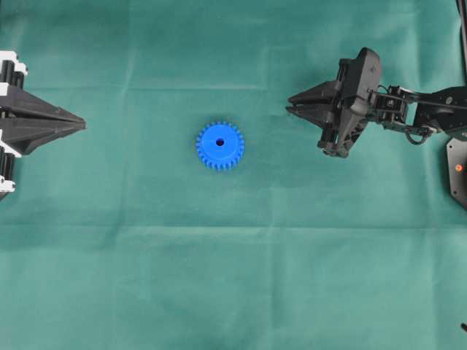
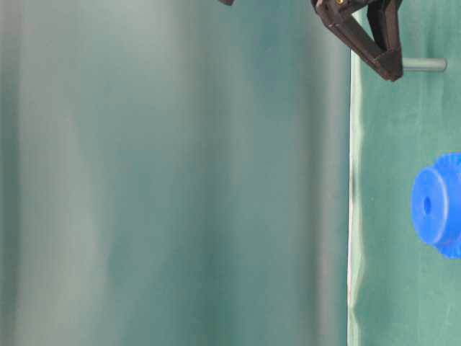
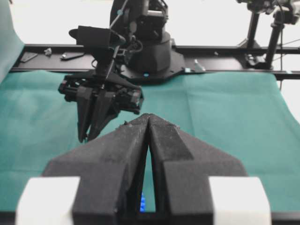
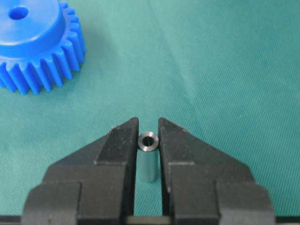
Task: Insert the shaft placed at a random location into the center hole of the medium gear at another random location.
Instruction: 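Close the right gripper on the shaft and lift it upright, then carry the held shaft left over the blue gear's center hole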
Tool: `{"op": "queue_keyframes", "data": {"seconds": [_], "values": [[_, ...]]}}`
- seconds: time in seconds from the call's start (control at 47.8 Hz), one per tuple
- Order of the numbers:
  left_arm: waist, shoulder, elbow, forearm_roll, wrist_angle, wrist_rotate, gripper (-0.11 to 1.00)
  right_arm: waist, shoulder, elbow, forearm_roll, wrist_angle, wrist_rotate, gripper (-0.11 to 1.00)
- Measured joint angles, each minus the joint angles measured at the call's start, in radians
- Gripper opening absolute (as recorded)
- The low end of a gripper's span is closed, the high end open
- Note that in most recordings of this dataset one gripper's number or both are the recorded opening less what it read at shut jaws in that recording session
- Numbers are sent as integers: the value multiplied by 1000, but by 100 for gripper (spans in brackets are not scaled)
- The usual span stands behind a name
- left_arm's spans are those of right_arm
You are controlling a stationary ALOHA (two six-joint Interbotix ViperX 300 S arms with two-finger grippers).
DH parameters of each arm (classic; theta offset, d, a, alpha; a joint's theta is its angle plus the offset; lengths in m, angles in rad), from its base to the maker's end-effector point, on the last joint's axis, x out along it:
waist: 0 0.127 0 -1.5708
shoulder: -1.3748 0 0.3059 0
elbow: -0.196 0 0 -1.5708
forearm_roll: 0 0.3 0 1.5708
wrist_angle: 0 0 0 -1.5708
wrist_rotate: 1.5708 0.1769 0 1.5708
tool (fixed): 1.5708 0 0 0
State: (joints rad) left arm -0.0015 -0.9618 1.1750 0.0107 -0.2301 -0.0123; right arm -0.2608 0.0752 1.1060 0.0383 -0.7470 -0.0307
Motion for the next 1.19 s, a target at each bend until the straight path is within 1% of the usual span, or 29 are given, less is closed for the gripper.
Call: {"op": "queue_keyframes", "data": {"seconds": [0.063, 0.167, 0.376, 0.502, 0.962, 1.046, 1.192], "values": [[0, 0, 2, 0, 0, 0, 0, 0, -17, -6, -2, 6, 0, 13], [0, 0, 2, 0, 0, 0, 0, 0, -77, -18, 0, 52, 0, 13], [0, 0, 0, 0, 2, 0, 0, 0, -195, -57, -2, 224, 0, 13], [0, 0, 2, 0, 2, 0, 0, 0, -232, -75, -2, 293, 0, 13], [0, 0, 0, 0, 6, 0, 0, 3, -233, -81, -2, 305, 0, 13], [0, 0, 0, 0, 6, 0, 0, 20, -230, -92, 0, 304, 0, 13], [0, 2, 0, 0, 6, 0, 0, 57, -186, -140, 0, 302, 0, 13]]}}
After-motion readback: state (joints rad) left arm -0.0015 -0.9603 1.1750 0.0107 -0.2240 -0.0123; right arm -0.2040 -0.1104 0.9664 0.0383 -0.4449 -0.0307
